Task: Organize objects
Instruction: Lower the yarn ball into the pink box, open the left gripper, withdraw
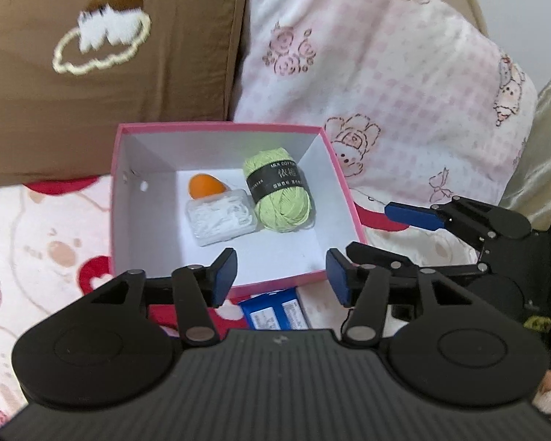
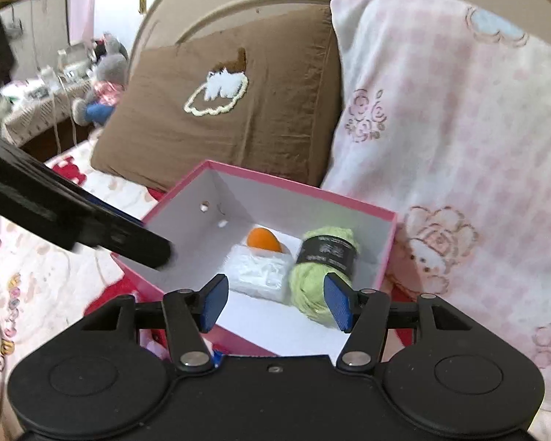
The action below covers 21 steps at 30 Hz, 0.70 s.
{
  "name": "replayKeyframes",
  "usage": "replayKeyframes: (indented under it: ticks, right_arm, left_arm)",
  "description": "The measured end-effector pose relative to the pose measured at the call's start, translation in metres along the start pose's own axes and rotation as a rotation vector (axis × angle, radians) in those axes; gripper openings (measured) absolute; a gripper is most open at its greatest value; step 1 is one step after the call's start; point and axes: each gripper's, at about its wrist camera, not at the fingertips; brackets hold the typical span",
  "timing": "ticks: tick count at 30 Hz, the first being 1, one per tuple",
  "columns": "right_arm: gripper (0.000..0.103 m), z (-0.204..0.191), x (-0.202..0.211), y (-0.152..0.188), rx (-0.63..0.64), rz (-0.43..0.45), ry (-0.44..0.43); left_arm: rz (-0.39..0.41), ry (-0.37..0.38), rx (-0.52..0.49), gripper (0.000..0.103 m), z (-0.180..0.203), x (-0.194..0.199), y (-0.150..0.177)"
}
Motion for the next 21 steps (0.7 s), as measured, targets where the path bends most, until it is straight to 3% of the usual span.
replayKeyframes:
  ticks: [4,7,12,16,21]
  right_arm:
    - [0.063,-0.006,0.017,-0.001,0.012,-0.005,-0.001]
    - [0.070,-0.011,0.030,-0.002,0.035,-0.002,-0.004]
    - [0.072,-0.021,0.050,-0.007,0.114,0.016,-0.012]
    - [0.076,-0.022,0.059,-0.007,0.087,0.031,-0.008]
    - [0.092,-0.028,0.067,-0.003,0.080,0.041,-0.032]
  left_arm:
    - [0.066,-0.022,0.021,0.054,-0.005,0.027,0.007]
    - [0.068,-0.045,0.028,0.054,-0.011,0.039,0.012]
    - [0.053,-0.050,0.061,0.055,-0.025,0.051,0.027]
    - [0.061,-0.054,0.072,0.056,-0.028,0.063,0.037]
    - [0.090,-0.085,0.105,0.063,-0.036,0.070,0.046]
Point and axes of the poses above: each gripper's, at about its wrist camera, not at the fingertips, and x roughly against the way its jaws point, z to its right, y to its underside, and after that the axes turned 15 degrees about x, right-handed
